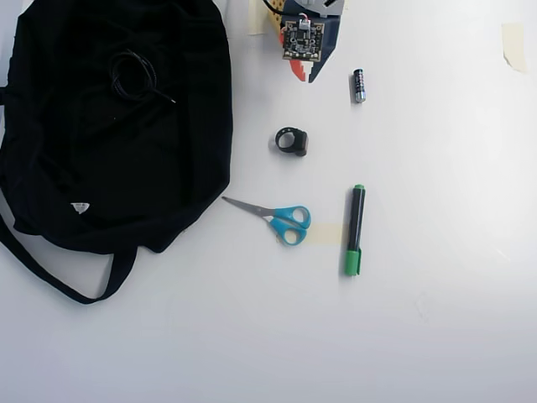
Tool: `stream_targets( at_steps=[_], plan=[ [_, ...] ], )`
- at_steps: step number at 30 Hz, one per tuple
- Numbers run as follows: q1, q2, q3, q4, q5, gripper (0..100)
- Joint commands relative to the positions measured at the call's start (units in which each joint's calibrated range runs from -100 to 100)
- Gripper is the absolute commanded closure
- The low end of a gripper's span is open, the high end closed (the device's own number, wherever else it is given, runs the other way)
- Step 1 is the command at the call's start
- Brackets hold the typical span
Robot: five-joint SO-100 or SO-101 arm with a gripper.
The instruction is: Put the cable into the black bag
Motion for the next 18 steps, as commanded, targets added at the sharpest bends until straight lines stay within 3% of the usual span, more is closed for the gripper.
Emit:
stream_targets(
  at_steps=[1, 10, 18],
  plan=[
    [-2.36, -11.88, 7.76, -1.37, 0.01, 98],
    [-2.96, -30.05, 22.85, -1.28, 0.01, 98],
    [-3.41, -30.47, 31.93, -1.71, 0.01, 98]
  ],
)
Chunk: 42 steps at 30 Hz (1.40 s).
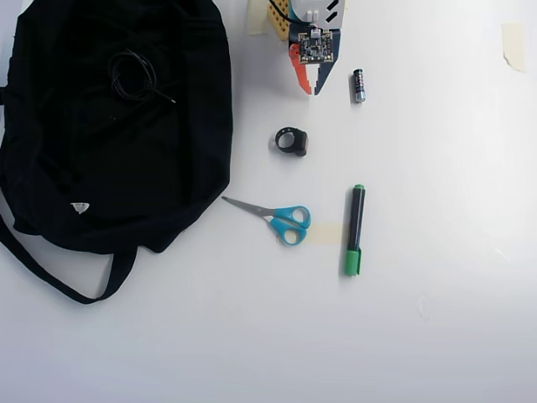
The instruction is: Put the cable into the black bag
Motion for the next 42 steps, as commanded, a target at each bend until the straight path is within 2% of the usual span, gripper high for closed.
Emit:
stream_targets(
  at_steps=[1, 42],
  plan=[
    [-0.69, -1.0, 3.53, -0.51, -0.14, 98],
    [-0.32, -0.91, 4.16, -1.29, -0.14, 98]
  ],
)
